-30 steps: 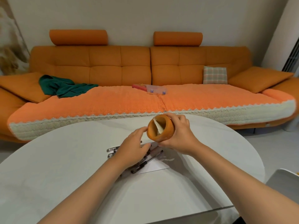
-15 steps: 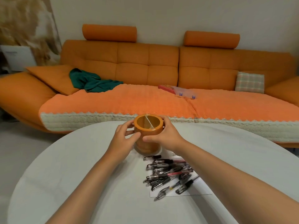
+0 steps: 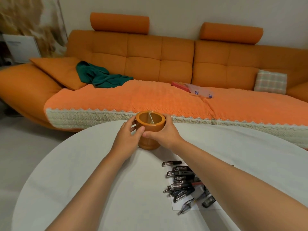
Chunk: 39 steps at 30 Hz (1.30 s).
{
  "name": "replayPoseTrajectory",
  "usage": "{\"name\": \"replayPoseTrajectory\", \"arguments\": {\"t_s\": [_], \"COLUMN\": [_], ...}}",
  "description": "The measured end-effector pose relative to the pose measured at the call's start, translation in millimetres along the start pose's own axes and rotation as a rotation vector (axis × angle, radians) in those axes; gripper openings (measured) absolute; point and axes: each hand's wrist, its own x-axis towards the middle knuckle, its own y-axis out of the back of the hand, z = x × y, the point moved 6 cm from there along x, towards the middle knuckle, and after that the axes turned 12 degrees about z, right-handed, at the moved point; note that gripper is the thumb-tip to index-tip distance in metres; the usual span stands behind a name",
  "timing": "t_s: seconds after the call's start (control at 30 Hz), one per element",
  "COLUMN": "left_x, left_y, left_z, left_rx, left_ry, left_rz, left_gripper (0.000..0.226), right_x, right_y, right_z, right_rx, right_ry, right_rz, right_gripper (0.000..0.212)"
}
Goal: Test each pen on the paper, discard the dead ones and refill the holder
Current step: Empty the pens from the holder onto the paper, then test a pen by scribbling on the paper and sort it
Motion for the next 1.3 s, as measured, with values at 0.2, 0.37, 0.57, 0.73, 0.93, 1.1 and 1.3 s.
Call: {"name": "replayPoseTrajectory", "arguments": {"t_s": [0.2,0.37,0.57,0.73,0.93,1.1,1.3], "left_x": [-15.2,-56.6,-117.1,-139.6,-137.3,-133.8,-123.5], "left_y": [14.6,-9.1,-102.1,-130.7,-122.3,-108.9,-83.7], "left_z": [17.3,61.6,66.2,48.0,52.7,47.6,43.1], "left_rx": [0.27,0.195,0.557,0.809,0.827,0.795,0.852], "left_ry": [-0.088,-0.301,-0.401,-0.505,-0.595,-0.559,-0.461], "left_rz": [0.237,0.147,-0.527,-0.635,-0.569,-0.541,-0.504], "left_gripper": [0.046,0.01,0.066,0.104,0.076,0.057,0.045], "right_x": [-13.3,-37.9,-82.5,-105.4,-111.3,-111.2,-109.0], "right_y": [32.6,95.2,161.1,183.5,180.9,181.0,178.8], "right_z": [2.1,-6.3,6.4,32.0,44.7,51.8,49.1], "right_rx": [-0.152,-0.286,-0.59,-0.667,-0.684,-0.73,-0.836], "right_ry": [-0.107,-0.014,0.091,0.123,0.197,0.293,0.386], "right_rz": [-0.172,-0.153,-0.249,-0.327,-0.348,-0.307,-0.293], "right_gripper": [0.119,0.036,0.027,0.042,0.045,0.039,0.03]}}
